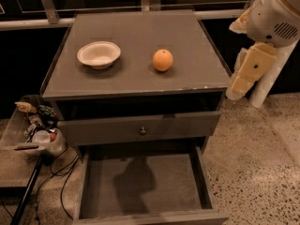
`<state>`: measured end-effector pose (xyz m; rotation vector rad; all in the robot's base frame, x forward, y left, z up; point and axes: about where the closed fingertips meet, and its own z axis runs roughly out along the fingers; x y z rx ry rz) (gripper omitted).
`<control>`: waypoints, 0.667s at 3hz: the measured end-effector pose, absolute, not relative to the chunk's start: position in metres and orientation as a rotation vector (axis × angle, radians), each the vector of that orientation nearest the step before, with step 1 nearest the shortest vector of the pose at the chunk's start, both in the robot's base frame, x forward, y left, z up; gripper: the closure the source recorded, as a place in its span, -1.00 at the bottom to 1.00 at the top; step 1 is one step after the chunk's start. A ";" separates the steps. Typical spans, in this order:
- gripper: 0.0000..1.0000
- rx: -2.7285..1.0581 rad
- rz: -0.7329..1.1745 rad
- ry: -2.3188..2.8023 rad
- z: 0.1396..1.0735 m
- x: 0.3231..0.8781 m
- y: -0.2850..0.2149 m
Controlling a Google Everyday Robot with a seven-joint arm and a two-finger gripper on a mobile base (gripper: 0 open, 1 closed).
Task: Place orange into middle drawer
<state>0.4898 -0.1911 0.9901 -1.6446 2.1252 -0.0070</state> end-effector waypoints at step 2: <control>-1.00 -1.633 0.049 2.036 0.989 0.539 -0.155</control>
Offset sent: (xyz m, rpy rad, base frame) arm 0.0786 0.0560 -0.0087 0.0997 -0.0501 0.0657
